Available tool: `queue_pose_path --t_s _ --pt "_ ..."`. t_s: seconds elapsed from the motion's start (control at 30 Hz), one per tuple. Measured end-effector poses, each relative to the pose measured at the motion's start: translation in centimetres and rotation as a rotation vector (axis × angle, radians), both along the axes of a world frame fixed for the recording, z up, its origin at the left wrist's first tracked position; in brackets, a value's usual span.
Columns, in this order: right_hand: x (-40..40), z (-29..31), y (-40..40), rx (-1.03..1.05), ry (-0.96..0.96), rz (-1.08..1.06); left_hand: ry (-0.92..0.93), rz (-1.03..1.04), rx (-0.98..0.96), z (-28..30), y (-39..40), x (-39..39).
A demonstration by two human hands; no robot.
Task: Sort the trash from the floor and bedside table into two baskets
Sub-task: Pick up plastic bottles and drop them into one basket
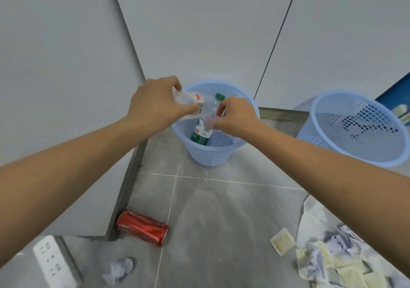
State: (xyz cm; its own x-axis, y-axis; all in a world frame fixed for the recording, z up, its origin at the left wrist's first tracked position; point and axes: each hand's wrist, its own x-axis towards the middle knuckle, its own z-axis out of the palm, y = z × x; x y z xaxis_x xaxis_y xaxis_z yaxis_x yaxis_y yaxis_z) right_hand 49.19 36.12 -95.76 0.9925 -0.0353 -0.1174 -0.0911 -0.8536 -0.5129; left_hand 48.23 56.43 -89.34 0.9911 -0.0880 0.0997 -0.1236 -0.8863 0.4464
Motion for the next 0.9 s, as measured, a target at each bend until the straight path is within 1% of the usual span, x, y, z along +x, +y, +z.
queue_pose_path --t_s 0.1,0.17,0.27,0.33,0.5,0.6,0.7,0.9 --pt "0.4 -1.3 0.2 -0.13 0.053 0.09 0.025 -0.028 0.134 -1.7 -0.7 1.5" --pt "0.4 -1.8 0.3 -0.178 0.078 0.144 0.047 -0.03 0.172 -2.2 -0.8 2.0" --pt "0.2 -2.4 0.5 -0.188 0.147 0.245 0.06 -0.034 0.236 -2.2 -0.9 2.1" --pt "-0.2 -2.7 0.5 -0.162 0.158 0.263 0.071 -0.052 0.286 -1.8 -1.2 2.2" --pt "-1.6 -2.7 -0.3 -0.159 -0.003 0.217 0.151 -0.085 0.433 -1.2 -3.1 3.2" --pt "-3.1 -2.8 -1.0 -0.183 -0.062 0.186 0.157 -0.094 0.476 -1.5 -3.5 3.7" --pt "-4.2 -3.2 -0.7 -0.146 -0.135 0.201 0.168 -0.1 0.55 -1.2 -3.6 3.8" --pt "-2.5 -4.1 3.6 -0.021 -0.205 0.281 0.246 0.018 0.743 -0.2 -0.7 4.7"
